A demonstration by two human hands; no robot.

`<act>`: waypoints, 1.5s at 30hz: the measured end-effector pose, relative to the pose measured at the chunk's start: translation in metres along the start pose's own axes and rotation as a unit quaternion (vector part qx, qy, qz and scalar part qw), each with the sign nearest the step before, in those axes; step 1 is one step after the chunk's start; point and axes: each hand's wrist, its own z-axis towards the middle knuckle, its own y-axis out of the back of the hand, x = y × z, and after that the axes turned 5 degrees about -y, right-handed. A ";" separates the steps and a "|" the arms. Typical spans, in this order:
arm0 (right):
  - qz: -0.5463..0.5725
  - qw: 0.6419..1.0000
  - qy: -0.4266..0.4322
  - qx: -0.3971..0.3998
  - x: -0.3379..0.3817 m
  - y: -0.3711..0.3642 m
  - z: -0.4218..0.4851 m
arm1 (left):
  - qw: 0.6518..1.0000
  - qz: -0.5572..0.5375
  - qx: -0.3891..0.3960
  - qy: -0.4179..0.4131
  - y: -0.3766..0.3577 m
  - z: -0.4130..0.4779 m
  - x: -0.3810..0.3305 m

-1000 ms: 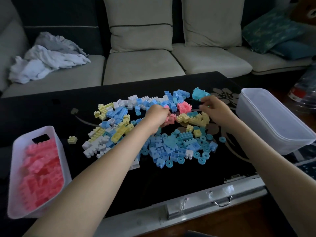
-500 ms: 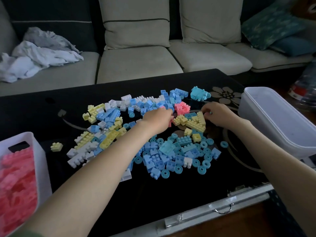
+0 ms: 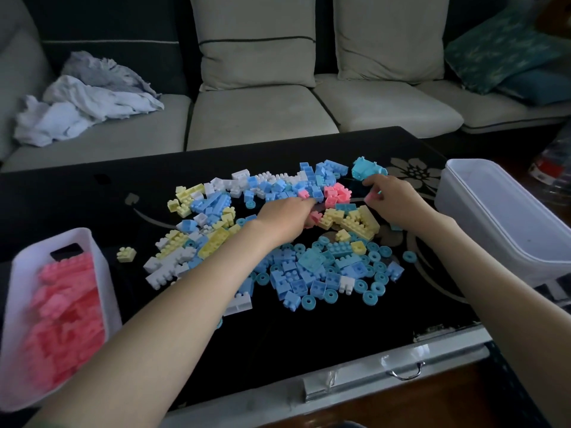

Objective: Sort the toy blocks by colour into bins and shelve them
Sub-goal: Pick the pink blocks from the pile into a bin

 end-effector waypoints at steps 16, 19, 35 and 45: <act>0.262 0.899 0.246 0.251 0.294 -0.059 -0.145 | 0.946 -0.121 -0.142 0.266 0.066 -0.260 0.142; 0.191 0.902 0.269 0.278 0.307 -0.079 -0.158 | 0.946 -0.148 -0.081 0.277 0.049 -0.281 0.151; 0.103 0.898 0.367 0.219 0.266 -0.055 -0.112 | 0.941 0.020 -0.221 0.255 0.039 -0.240 0.142; -0.107 0.987 0.060 0.101 0.092 -0.051 -0.001 | 0.983 -0.077 -0.133 0.098 0.028 -0.068 0.054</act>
